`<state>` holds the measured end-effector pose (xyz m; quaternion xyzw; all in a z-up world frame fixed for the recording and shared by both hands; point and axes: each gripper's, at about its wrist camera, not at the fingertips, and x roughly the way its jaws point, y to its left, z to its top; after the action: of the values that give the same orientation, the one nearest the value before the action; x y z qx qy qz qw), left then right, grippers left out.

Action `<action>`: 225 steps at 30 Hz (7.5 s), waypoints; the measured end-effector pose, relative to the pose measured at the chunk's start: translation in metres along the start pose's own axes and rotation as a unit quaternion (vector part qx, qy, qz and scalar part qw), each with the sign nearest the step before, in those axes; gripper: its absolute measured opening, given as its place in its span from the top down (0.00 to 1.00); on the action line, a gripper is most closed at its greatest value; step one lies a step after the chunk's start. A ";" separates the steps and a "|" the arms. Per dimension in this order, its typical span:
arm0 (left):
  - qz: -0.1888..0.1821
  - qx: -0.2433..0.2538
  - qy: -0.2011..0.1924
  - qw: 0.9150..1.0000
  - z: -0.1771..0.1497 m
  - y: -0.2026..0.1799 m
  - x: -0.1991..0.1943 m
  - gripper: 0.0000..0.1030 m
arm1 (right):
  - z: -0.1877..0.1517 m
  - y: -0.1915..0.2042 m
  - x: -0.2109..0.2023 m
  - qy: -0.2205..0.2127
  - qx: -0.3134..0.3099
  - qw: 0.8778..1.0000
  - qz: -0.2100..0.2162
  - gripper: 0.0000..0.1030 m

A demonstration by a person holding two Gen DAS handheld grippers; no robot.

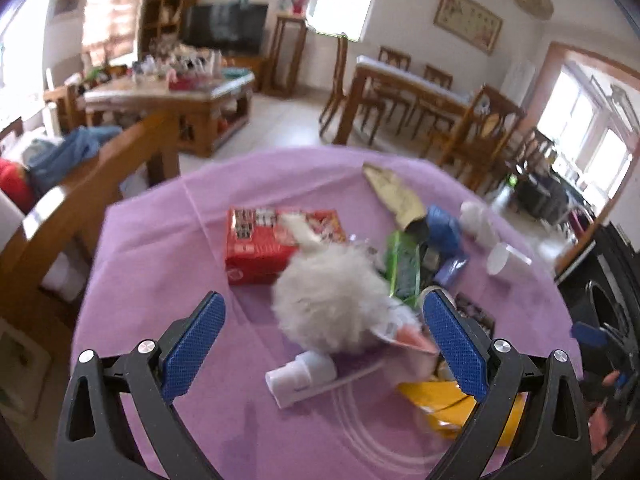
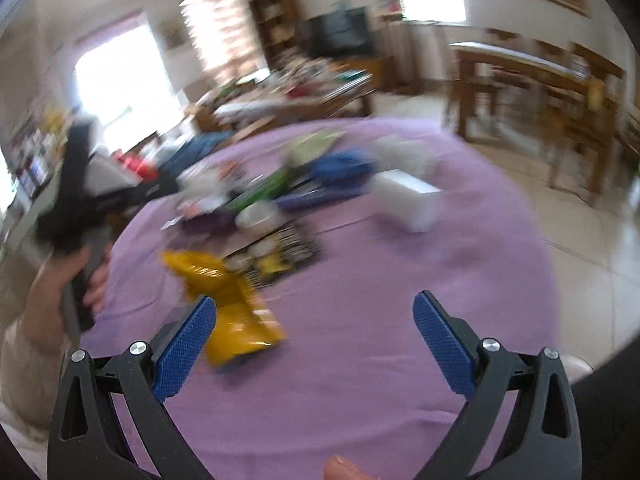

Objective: Collect trash
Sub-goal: 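Grasp the gold wrapper with the right tool while the left tool grasps the white fluffy toy, then carry the gold wrapper and white fluffy toy with both tools over the bin, then open both tools to drop the wrapper and fluffy toy into the bin, then grasp the white paper roll with the right tool while the left tool grasps the purple spray bottle, then carry the paper roll and purple spray bottle with both tools over the bin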

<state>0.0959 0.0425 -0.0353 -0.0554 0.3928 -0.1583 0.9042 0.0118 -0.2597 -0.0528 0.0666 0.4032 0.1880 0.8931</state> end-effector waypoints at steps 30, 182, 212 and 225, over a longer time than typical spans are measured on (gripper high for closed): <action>-0.134 -0.005 -0.054 0.989 -0.006 -0.022 -0.034 0.62 | 0.003 0.039 0.013 0.019 -0.031 0.997 0.071 0.65; -0.103 0.131 0.022 0.986 -0.029 -0.045 -0.009 0.69 | 0.041 -0.047 0.023 0.004 0.017 1.000 -0.016 0.41; -0.334 0.225 -0.006 0.915 -0.029 -0.375 0.036 0.69 | -0.058 -0.206 -0.179 -0.198 0.219 0.943 -0.155 0.41; -0.392 0.306 0.044 0.866 -0.100 -0.555 0.104 0.69 | -0.123 -0.275 -0.227 -0.252 0.300 0.892 -0.224 0.41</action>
<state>-0.0448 -0.5134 -0.0510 0.0816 0.3095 -0.6146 0.7210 -0.1395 -0.6053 -0.0508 0.2848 0.2061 -0.1697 0.9206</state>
